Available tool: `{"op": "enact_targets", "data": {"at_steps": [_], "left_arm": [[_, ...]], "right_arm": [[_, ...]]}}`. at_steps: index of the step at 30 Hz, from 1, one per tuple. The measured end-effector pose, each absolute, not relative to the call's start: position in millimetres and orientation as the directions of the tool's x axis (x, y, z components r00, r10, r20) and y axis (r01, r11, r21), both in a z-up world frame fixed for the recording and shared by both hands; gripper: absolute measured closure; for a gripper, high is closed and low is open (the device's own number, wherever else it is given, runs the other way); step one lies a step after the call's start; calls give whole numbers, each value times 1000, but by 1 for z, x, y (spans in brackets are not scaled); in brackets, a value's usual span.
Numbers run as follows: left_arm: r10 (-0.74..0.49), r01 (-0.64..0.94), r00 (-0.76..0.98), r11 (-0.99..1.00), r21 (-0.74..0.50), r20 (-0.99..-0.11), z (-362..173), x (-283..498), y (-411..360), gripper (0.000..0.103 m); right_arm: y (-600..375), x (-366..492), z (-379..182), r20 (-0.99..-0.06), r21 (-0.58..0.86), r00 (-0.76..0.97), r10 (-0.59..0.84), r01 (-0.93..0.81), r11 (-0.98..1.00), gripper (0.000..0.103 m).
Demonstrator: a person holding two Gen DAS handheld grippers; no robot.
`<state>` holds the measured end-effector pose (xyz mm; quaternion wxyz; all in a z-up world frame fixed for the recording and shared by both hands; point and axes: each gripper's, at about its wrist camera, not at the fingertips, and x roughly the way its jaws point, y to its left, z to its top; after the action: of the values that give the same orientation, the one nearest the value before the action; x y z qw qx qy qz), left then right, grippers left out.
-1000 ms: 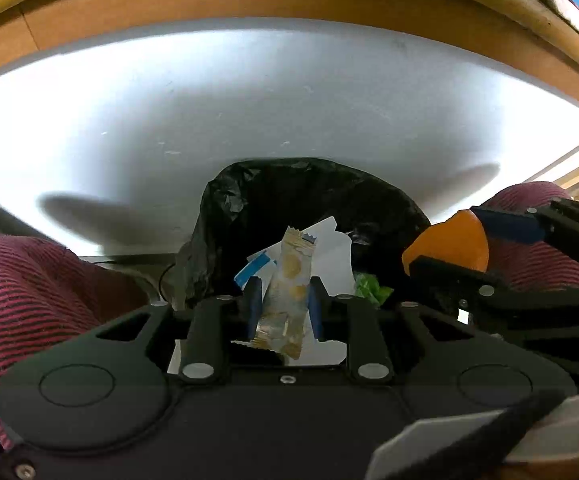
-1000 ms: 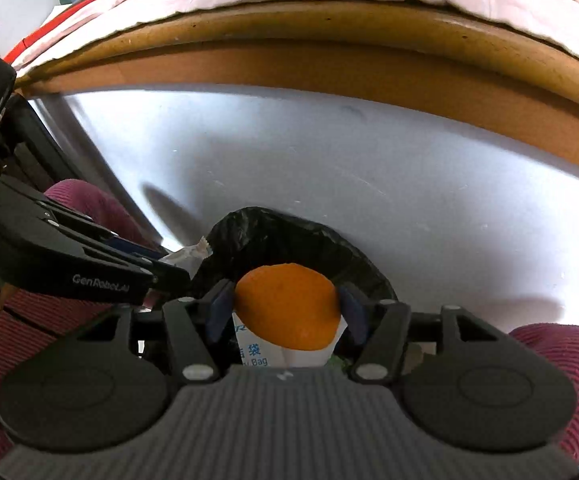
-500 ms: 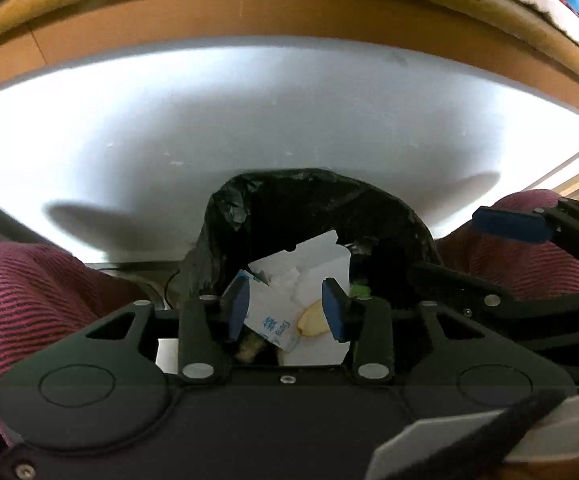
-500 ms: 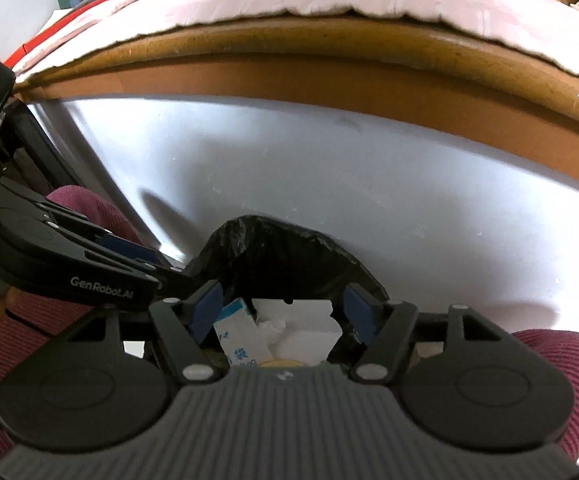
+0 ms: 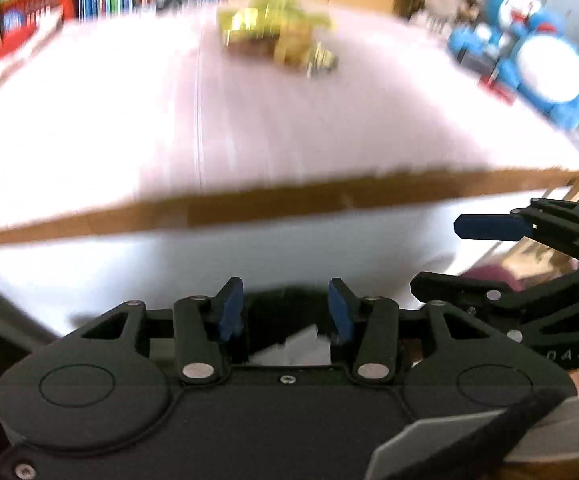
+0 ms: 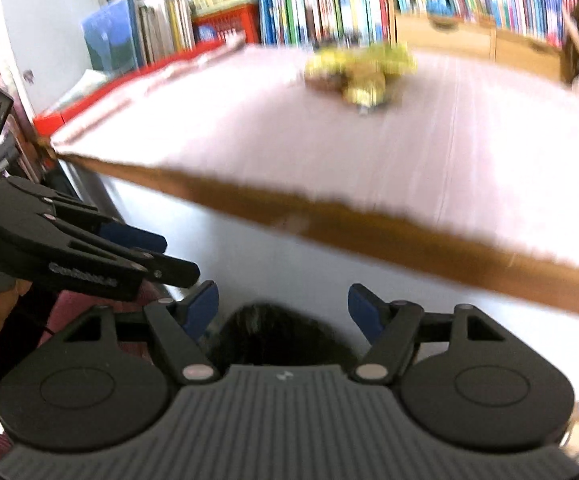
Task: Collect trash
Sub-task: 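Raise both tools over the bed and grasp the small gold wrapper with the right gripper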
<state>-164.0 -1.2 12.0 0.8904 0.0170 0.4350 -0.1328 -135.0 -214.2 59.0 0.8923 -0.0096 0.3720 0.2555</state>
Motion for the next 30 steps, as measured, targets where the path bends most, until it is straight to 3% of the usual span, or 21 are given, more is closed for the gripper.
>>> {"op": "enact_targets", "data": {"at_steps": [5,11,19,26,30], "left_arm": [[-264,303,661,950,-73,-703,50,-164,1,46],[-260,262,716,960,-96,-648,75,-130,13,44],[-190,178,810,981,-75,-555,75,-57,15,26],[-237,145,771,969,-199,-591,50,23,12,27],[-235,136,719,971,-199,-654,29,56,7,34]], "right_arm": [[-219,-126,90,-584,122,674,453,-479,869,16],[-224,-93,102,-509,73,769,386,-409,910,14],[-226,-34,90,-500,87,802,327,-330,940,13],[-204,12,65,-542,78,772,332,-348,934,13],[-192,28,51,-568,33,756,326,-375,926,13]]}}
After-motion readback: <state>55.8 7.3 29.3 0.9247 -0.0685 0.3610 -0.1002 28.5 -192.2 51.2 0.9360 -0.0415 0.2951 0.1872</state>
